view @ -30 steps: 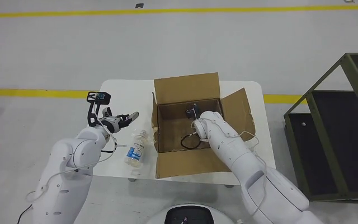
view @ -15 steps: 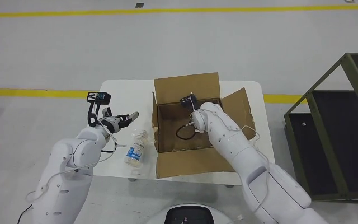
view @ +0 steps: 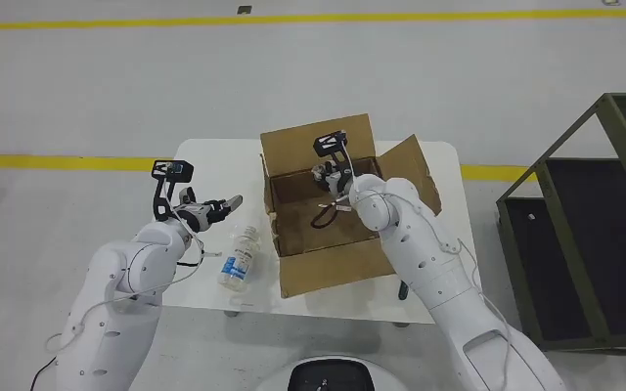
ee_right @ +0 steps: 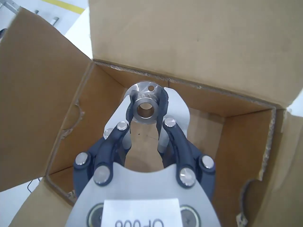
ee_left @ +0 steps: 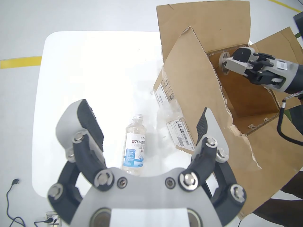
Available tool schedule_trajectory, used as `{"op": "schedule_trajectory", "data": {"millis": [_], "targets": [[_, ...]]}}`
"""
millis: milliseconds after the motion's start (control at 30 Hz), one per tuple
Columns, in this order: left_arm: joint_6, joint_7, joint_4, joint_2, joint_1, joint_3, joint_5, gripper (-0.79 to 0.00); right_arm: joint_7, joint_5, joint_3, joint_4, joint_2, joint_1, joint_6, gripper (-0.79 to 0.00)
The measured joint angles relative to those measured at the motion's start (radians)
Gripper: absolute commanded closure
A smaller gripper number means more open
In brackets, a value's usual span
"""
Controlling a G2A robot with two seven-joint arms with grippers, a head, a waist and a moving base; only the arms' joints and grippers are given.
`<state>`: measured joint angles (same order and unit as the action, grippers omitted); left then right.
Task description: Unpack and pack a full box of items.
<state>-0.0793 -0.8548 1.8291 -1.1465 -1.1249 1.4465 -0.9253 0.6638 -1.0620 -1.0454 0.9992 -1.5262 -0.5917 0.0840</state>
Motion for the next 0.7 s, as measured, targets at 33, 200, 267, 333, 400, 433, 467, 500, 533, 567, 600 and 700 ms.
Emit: {"op": "schedule_trajectory", "data": {"millis": [33, 200, 267, 333, 400, 433, 467, 500, 533, 567, 600, 700], "targets": [[0.0, 0.0, 0.0, 0.0, 0.0, 0.0, 0.0, -0.785, 0.0, 0.0, 0.001, -0.013, 0.0, 0.001, 0.0, 0.0], [0.0, 0.0, 0.0, 0.0, 0.0, 0.0, 0.0, -0.785, 0.0, 0.0, 0.0, -0.015, 0.0, 0.001, 0.0, 0.0], [0.0, 0.0, 0.0, 0.0, 0.0, 0.0, 0.0, -0.785, 0.0, 0.0, 0.0, -0.015, 0.0, 0.001, 0.0, 0.0], [0.0, 0.0, 0.0, 0.0, 0.0, 0.0, 0.0, -0.785, -0.007, 0.002, -0.004, -0.009, 0.0, -0.003, 0.0, 0.0], [0.0, 0.0, 0.0, 0.0, 0.0, 0.0, 0.0, -0.785, -0.072, 0.0, -0.027, 0.036, 0.007, -0.025, 0.001, 0.0], [0.0, 0.0, 0.0, 0.0, 0.0, 0.0, 0.0, -0.785, -0.111, 0.003, -0.043, 0.06, 0.011, -0.039, 0.009, 0.0], [0.0, 0.0, 0.0, 0.0, 0.0, 0.0, 0.0, -0.785, -0.158, 0.02, -0.072, 0.092, 0.018, -0.061, 0.028, 0.0], [0.0, 0.0, 0.0, 0.0, 0.0, 0.0, 0.0, -0.785, -0.189, 0.042, -0.097, 0.116, 0.024, -0.079, 0.048, 0.0], [0.0, 0.0, 0.0, 0.0, 0.0, 0.0, 0.0, -0.785, -0.214, 0.067, -0.124, 0.138, 0.03, -0.099, 0.073, 0.0], [0.0, 0.0, 0.0, 0.0, 0.0, 0.0, 0.0, -0.785, -0.235, 0.097, -0.159, 0.165, 0.038, -0.124, 0.104, 0.0], [0.0, 0.0, 0.0, 0.0, 0.0, 0.0, 0.0, -0.785, -0.245, 0.118, -0.184, 0.185, 0.043, -0.142, 0.124, 0.0], [0.0, 0.0, 0.0, 0.0, 0.0, 0.0, 0.0, -0.785, -0.26, 0.156, -0.251, 0.25, 0.059, -0.197, 0.164, 0.0]]}}
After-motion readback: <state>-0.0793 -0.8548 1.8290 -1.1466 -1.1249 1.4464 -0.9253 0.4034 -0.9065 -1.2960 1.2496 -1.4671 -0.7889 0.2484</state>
